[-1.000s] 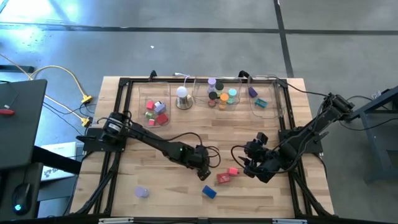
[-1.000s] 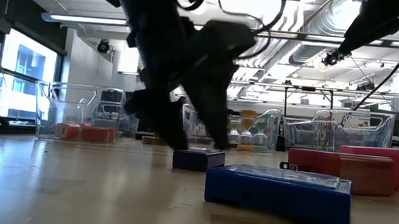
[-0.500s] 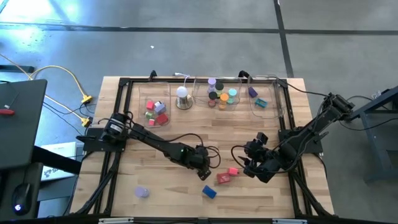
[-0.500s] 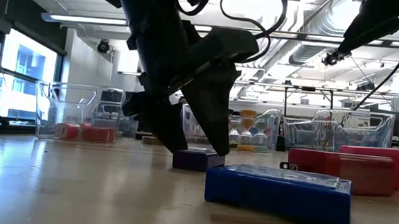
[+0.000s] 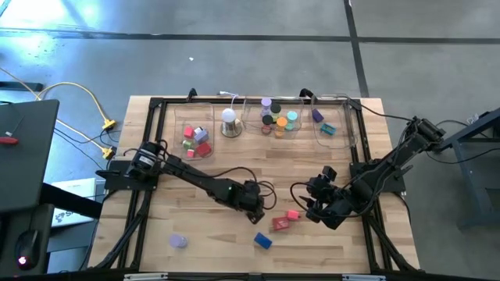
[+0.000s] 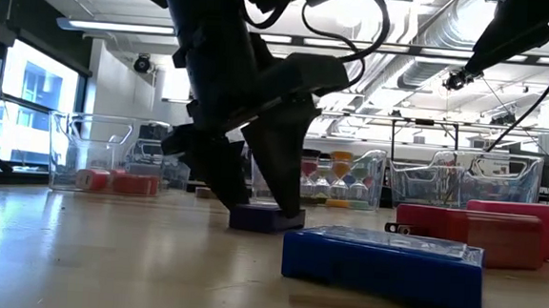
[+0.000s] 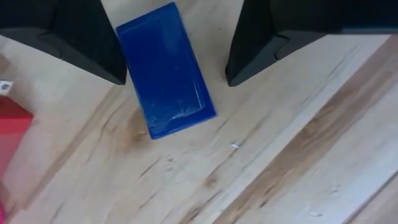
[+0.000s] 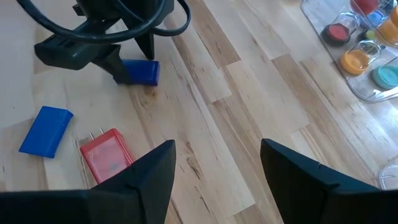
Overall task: Pick & Place Office items
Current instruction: Put the left blue digital clock into the right transparent bin
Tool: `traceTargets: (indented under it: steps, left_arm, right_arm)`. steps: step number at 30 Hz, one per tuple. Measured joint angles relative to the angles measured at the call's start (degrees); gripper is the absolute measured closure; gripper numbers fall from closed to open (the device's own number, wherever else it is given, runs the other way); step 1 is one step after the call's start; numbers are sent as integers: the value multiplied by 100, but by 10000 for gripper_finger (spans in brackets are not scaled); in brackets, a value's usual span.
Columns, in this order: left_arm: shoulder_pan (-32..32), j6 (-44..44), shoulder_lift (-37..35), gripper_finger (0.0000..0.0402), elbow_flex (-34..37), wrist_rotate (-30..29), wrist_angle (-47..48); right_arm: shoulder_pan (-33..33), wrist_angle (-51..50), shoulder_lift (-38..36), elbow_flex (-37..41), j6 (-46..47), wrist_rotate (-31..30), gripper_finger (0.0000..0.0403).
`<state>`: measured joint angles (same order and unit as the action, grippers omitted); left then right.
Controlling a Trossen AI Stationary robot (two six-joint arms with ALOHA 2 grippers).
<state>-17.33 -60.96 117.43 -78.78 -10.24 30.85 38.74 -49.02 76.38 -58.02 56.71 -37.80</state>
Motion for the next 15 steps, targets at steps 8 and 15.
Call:
traceTargets:
  steps: [8,15]
  left_arm:
    - [85,-25,0,211,7,259,275]
    - [128,481,-2,262,9,330,371]
  right_arm:
    - [0,-2,-2,0,0,0,179]
    - [0,0,-2,0,0,6,179]
